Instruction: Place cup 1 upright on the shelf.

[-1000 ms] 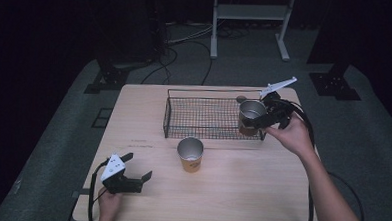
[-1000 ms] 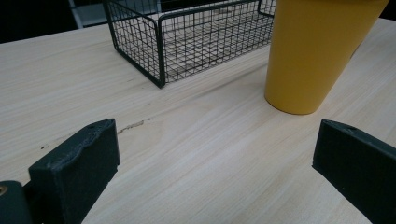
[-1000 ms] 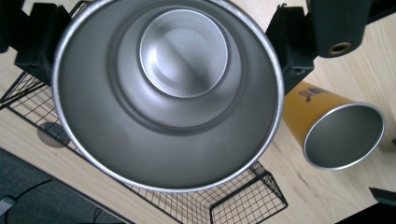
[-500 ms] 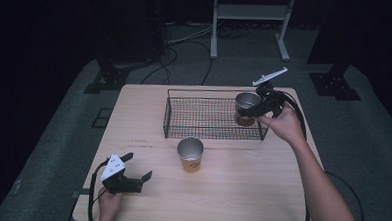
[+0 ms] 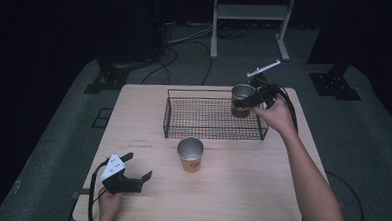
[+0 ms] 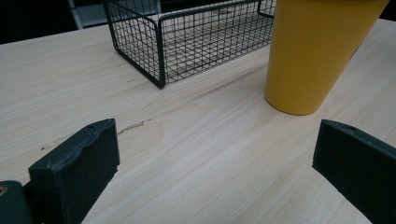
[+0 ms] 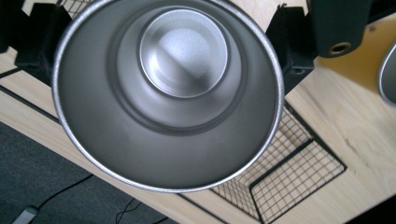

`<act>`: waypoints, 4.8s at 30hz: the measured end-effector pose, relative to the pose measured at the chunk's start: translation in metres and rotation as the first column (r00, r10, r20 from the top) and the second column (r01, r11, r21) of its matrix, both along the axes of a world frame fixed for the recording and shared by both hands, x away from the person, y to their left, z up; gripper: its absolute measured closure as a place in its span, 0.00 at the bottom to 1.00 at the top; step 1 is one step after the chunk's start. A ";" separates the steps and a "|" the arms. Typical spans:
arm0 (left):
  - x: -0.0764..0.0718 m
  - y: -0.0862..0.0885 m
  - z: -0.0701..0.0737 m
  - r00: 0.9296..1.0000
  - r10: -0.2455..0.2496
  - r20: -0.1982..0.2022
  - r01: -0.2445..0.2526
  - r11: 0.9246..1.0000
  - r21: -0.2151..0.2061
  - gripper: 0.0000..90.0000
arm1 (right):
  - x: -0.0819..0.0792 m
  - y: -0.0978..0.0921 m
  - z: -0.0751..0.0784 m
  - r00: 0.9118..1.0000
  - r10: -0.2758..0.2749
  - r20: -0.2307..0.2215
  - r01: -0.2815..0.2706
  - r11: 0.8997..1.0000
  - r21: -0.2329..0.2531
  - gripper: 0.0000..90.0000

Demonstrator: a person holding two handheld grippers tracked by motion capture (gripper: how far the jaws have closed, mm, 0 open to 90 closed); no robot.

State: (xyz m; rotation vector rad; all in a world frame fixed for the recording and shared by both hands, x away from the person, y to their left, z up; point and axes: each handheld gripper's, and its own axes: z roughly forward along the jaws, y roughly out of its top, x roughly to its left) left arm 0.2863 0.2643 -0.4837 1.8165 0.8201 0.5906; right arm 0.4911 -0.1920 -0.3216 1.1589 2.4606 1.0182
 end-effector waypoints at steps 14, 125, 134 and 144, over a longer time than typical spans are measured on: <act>0.000 0.000 0.000 1.000 -0.002 0.001 0.002 1.000 0.002 0.00 | 0.027 0.003 -0.021 0.998 -0.051 -0.041 0.049 0.998 -0.038 0.19; -0.001 -0.001 0.000 1.000 -0.007 0.003 0.007 1.000 0.008 0.00 | 0.001 -0.004 -0.052 0.993 -0.118 -0.003 0.118 0.992 0.038 0.08; -0.001 -0.002 0.000 1.000 -0.007 0.003 0.007 1.000 0.014 0.00 | -0.018 -0.015 -0.046 0.995 -0.098 0.016 0.097 0.993 0.060 0.08; -0.001 -0.002 0.000 1.000 -0.007 0.002 0.007 1.000 0.020 0.00 | -0.037 -0.023 -0.043 0.996 -0.075 0.039 0.072 0.995 0.071 0.08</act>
